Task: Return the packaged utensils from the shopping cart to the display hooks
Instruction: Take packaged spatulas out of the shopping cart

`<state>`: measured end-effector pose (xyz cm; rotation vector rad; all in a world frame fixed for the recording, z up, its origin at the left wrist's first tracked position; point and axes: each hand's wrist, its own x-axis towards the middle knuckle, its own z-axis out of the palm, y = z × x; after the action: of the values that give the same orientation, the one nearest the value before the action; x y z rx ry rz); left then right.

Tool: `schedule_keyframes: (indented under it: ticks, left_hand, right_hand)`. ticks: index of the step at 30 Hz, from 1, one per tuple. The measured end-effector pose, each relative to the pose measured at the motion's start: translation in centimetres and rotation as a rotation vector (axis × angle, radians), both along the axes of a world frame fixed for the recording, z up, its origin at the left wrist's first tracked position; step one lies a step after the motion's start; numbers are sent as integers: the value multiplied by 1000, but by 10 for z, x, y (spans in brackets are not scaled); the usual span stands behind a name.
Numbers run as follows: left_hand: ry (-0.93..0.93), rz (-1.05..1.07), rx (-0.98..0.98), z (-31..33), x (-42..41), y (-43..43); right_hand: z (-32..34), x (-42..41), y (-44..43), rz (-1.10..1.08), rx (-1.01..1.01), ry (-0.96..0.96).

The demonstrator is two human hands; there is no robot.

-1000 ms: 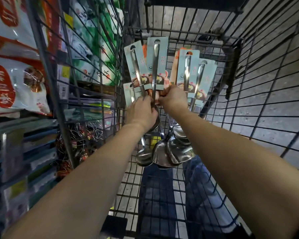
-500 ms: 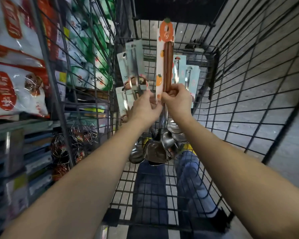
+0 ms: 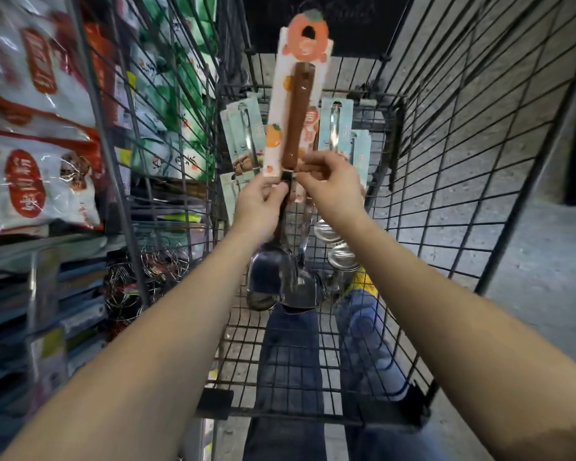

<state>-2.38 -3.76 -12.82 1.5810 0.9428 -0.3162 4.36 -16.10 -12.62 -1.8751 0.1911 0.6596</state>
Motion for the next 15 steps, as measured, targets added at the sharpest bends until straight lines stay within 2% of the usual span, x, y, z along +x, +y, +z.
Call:
schedule_keyframes:
  ticks: [3,6,10,15]
  left_hand:
    - [42,60,-20,-1,-9,17]
    - [62,125,-43,-6,-18,26]
    - [109,120,-42,-14,-24,27]
    - [151,126,-120,-22,-29,23]
  right_hand:
    - [-15,-1,-9,-28,-106,43]
    - [-36,-5,-14,-31,-232,195]
    - [-58,-19,-7,-52,-218,395]
    - [-80,-29,1,-74,-346,393]
